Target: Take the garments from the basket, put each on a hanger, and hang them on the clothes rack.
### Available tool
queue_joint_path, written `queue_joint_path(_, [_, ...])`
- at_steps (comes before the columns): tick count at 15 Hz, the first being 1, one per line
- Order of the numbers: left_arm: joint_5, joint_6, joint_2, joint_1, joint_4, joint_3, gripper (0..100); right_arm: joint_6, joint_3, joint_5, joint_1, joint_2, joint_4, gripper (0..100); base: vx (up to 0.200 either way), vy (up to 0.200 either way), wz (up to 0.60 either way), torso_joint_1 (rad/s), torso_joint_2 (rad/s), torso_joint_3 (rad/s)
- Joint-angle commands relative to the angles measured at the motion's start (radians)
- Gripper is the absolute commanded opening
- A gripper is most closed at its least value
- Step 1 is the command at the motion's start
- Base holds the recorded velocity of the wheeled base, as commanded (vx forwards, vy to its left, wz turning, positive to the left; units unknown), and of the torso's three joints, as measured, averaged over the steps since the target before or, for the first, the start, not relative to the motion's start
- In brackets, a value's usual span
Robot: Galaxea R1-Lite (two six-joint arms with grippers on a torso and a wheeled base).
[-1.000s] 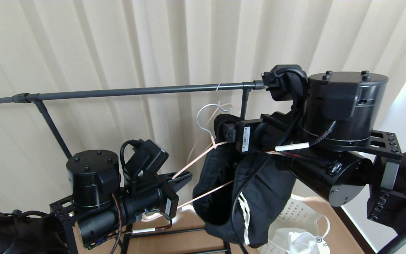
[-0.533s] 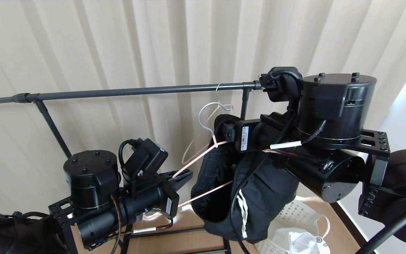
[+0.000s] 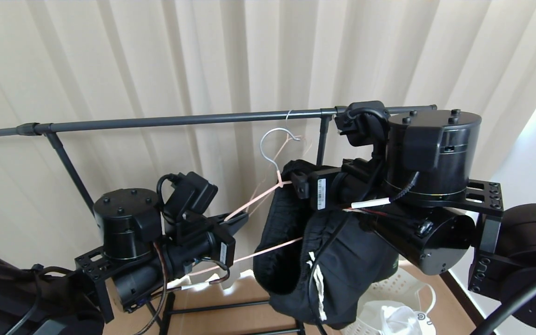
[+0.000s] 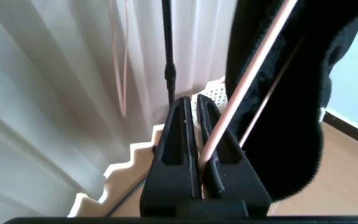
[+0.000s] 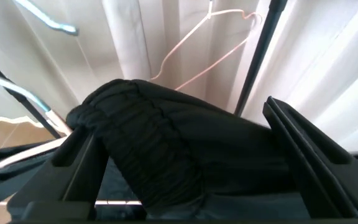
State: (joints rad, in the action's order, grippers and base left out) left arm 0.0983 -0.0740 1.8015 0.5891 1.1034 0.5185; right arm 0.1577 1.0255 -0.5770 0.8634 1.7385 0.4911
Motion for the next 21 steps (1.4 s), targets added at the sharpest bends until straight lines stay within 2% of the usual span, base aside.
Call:
queue_joint_path(1, [-0.009, 0.007, 0.024, -0.008, 0.001, 0.014, 0, -0.003, -0.004, 0.000, 0.000, -0.005, 0.001, 100, 0.000, 0.000, 0.00, 0.000, 0.00, 0.000])
queue_joint_path(16, [-0.031, 0.031, 0.052, -0.042, 0.032, 0.072, 0, -0.032, -0.045, 0.016, 0.000, -0.071, -0.026, 100, 0.000, 0.000, 0.00, 0.000, 0.00, 0.000])
queue_joint_path(19, [-0.023, 0.030, 0.047, -0.042, 0.032, 0.060, 0, -0.038, -0.088, 0.103, -0.006, -0.106, -0.026, 100, 0.000, 0.000, 0.00, 0.000, 0.00, 0.000])
queue_joint_path(21, [-0.017, 0.022, 0.045, -0.066, 0.032, 0.055, 0, -0.152, -0.160, 0.295, -0.139, -0.217, -0.026, 100, 0.000, 0.000, 0.00, 0.000, 0.00, 0.000])
